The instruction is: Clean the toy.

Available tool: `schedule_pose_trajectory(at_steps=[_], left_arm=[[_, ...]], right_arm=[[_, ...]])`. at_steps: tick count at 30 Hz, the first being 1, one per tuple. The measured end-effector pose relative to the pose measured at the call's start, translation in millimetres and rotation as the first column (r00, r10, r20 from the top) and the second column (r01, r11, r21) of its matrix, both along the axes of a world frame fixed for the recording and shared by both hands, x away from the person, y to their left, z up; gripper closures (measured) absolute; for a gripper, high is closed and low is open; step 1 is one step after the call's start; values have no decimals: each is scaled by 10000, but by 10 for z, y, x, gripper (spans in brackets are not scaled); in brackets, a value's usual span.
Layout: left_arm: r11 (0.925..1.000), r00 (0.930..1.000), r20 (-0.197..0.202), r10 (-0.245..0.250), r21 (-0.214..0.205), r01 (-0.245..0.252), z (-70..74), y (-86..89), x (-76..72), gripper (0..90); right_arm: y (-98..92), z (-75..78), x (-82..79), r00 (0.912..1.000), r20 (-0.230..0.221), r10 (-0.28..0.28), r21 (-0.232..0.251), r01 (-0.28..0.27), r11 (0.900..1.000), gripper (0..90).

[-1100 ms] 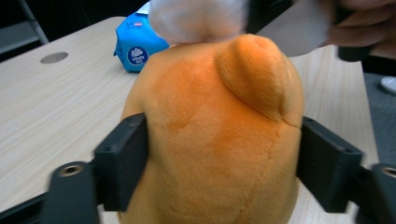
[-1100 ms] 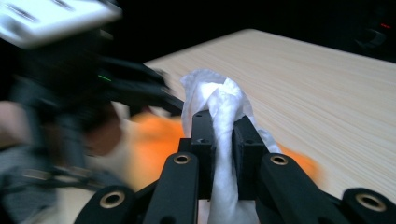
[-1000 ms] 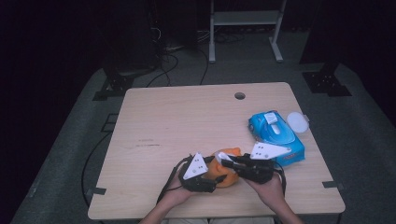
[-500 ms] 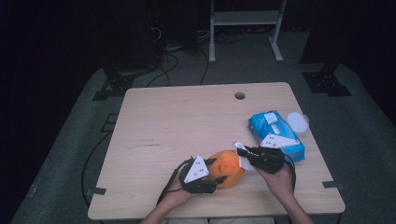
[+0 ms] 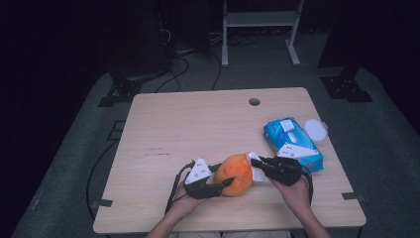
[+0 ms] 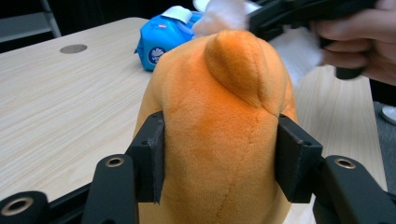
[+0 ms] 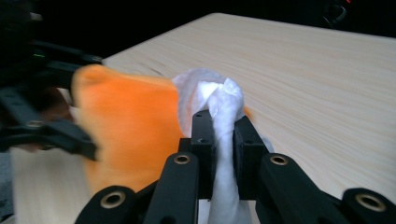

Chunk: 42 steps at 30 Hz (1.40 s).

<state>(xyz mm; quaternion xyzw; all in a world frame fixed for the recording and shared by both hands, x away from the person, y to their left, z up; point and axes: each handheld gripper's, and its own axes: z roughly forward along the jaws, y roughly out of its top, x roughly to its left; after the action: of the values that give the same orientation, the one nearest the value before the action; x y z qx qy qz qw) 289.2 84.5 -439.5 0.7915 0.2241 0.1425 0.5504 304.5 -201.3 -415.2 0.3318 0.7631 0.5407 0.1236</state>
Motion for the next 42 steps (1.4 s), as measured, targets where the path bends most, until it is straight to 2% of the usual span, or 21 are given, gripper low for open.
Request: schedule_pose_trajectory(at_steps=[4, 6, 8, 9, 11, 13, 14, 17, 19, 20, 22, 24, 27, 28, 32, 33, 35, 36, 38, 41, 42], left_arm=[[9994, 9996, -118, 254, -249, -256, 30, 19, 0, 467], [9990, 9994, 86, 346, -272, -344, 86, 36, -24, 477], [9990, 9990, 223, 394, -209, -389, 127, 59, -37, 486], [9988, 9988, 231, 438, -235, -433, 141, 78, -38, 490], [9986, 9984, 291, 494, -184, -489, 148, 109, -31, 495], [9985, 9974, 504, 507, 191, -518, 135, 86, -38, 495], [9985, 9973, 577, 445, 304, -463, 129, 66, -48, 495], [9974, 9962, 846, 196, 679, -254, 114, -35, -82, 495], [9964, 9955, 948, 59, 832, -139, 99, -89, -113, 492], [9959, 9951, 988, 16, 895, -104, 94, -102, -126, 488], [9958, 9955, 945, -87, 917, 0, 85, -104, -131, 475], [9966, 9968, 748, -291, 791, 232, 72, -93, -107, 433], [9970, 9969, -157, -770, 94, 771, 68, -34, -20, 251], [9976, 9973, -235, -698, -70, 696, 65, -9, 3, 200], [9982, 9990, -219, -402, 443, 411, 2, 12, 62, 92], [9976, 9990, -184, -414, 546, 423, -11, 19, 64, 104], [9971, 9994, -12, -351, 682, 351, 8, 23, 45, 249], [9957, 9990, 278, -353, 870, 327, 31, 20, 22, 322], [9948, 9960, 837, -323, 986, 240, 80, -1, -26, 447], [9944, 9863, 1630, -237, 1059, 64, 160, -21, -94, 527], [9928, 9827, 1847, -153, 1194, -70, 185, -11, -106, 543]], right_arm=[[221, 144, -173, 9917, 798, 1011, 171, -1028, 9946, 808], [276, 185, -215, 9855, 1014, 1359, 291, -1395, 9898, 808], [269, 165, -192, 9865, 1011, 1286, 248, -1317, 9910, 808], [238, 135, -157, 9900, 812, 1153, 321, -1182, 9925, 808], [177, 43, -58, 9976, 354, 597, -109, -594, 9982, 808], [146, -12, -11, 9990, 0, 453, 162, -453, 9988, 808], [160, 6, -24, 9986, 32, 527, 291, -528, 9982, 808], [280, 170, -155, 9901, 863, 1105, 618, -1161, 9913, 806], [382, 247, -242, 9801, 1367, 1441, 416, -1511, 9876, 805], [414, 252, -262, 9784, 1443, 1483, 262, -1536, 9878, 806], [414, 206, -236, 9829, 1264, 1340, 44, -1356, 9908, 807], [347, 143, -174, 9893, 970, 1086, 76, -1098, 9939, 807], [268, 64, -130, 9949, 554, 841, -14, -842, 9964, 807], [259, 46, -133, 9951, 474, 864, -68, -862, 9963, 807], [261, 55, -115, 9949, 516, 872, -166, -864, 9961, 807], [262, 55, -112, 9954, 452, 841, -135, -836, 9964, 808], [271, 64, -132, 9959, 494, 751, -100, -747, 9972, 808], [285, 84, -173, 9941, 765, 771, -12, -773, 9970, 808], [354, 152, -264, 9845, 1259, 1225, 135, -1252, 9920, 808], [487, 215, -333, 9737, 1682, 1537, -446, -1482, 9879, 808], [492, 203, -311, 9757, 1662, 1426, -611, -1341, 9891, 808]])
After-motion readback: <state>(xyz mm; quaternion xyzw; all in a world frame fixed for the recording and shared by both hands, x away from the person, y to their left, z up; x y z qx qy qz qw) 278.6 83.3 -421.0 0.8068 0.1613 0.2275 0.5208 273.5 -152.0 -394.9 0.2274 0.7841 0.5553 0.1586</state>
